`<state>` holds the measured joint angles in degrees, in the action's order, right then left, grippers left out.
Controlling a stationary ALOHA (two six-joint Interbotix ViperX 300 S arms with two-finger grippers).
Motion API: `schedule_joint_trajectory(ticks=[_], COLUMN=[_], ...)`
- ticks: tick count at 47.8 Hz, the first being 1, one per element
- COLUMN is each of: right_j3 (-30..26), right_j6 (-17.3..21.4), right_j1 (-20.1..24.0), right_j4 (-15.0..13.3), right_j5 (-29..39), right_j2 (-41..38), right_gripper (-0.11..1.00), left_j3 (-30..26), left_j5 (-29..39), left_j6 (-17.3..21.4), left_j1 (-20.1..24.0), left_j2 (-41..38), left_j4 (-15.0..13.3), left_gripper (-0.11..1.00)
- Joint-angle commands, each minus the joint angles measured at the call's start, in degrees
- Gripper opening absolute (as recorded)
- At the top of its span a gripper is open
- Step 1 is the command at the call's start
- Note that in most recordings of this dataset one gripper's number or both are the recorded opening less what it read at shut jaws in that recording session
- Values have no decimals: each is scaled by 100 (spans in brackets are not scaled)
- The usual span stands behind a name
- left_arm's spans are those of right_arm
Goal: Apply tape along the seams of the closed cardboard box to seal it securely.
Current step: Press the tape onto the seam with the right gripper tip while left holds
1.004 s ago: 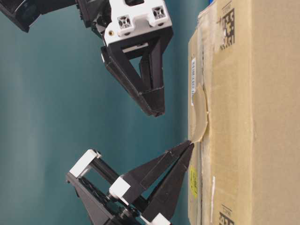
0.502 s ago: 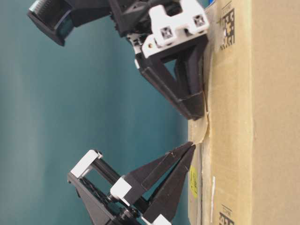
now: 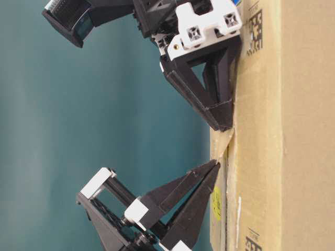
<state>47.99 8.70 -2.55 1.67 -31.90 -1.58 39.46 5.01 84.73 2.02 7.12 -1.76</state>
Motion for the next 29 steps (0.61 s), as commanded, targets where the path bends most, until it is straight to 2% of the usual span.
schedule_joint_trajectory(ticks=[1,18,23,29], right_j3=[-44,-53,-44,-53], right_j6=[9,9,9,9], right_j1=[9,9,9,9], right_j4=[18,18,18,9], right_j5=[-44,-44,-44,-44], right_j2=[62,62,62,62], right_gripper=[38,38,38,38], left_j3=[-132,-571,-633,-633], left_j5=[35,642,659,686], left_j6=[-53,-62,-44,0], left_j1=[-9,53,79,105], left_j2=[44,-220,-255,-229], left_j4=[9,9,9,62], left_gripper=[0,3,25,65])
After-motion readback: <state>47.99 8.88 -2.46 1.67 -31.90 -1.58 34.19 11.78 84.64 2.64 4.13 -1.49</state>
